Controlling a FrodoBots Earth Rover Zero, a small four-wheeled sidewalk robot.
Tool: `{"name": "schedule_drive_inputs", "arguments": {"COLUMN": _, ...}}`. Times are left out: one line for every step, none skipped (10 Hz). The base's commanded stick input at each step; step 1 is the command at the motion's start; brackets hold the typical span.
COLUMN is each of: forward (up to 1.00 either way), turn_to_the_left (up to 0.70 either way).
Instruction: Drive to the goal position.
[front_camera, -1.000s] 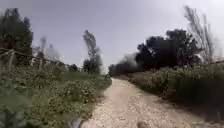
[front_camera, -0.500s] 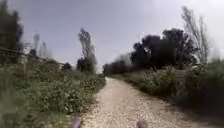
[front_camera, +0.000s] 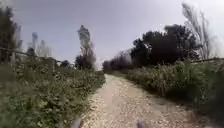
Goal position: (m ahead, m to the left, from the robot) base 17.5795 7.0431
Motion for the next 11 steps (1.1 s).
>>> {"name": "schedule_drive_inputs", "arguments": {"forward": 1.0, "turn_to_the_left": -0.26}}
{"name": "schedule_drive_inputs", "arguments": {"forward": 1.0, "turn_to_the_left": -0.13}}
{"name": "schedule_drive_inputs", "arguments": {"forward": 1.0, "turn_to_the_left": 0.0}}
{"name": "schedule_drive_inputs", "arguments": {"forward": 1.0, "turn_to_the_left": 0.0}}
{"name": "schedule_drive_inputs", "arguments": {"forward": 1.0, "turn_to_the_left": 0.0}}
{"name": "schedule_drive_inputs", "arguments": {"forward": 1.0, "turn_to_the_left": 0.0}}
{"name": "schedule_drive_inputs", "arguments": {"forward": 1.0, "turn_to_the_left": 0.0}}
{"name": "schedule_drive_inputs", "arguments": {"forward": 1.0, "turn_to_the_left": 0.0}}
{"name": "schedule_drive_inputs", "arguments": {"forward": 1.0, "turn_to_the_left": 0.0}}
{"name": "schedule_drive_inputs", "arguments": {"forward": 1.0, "turn_to_the_left": 0.0}}
{"name": "schedule_drive_inputs", "arguments": {"forward": 1.0, "turn_to_the_left": 0.0}}
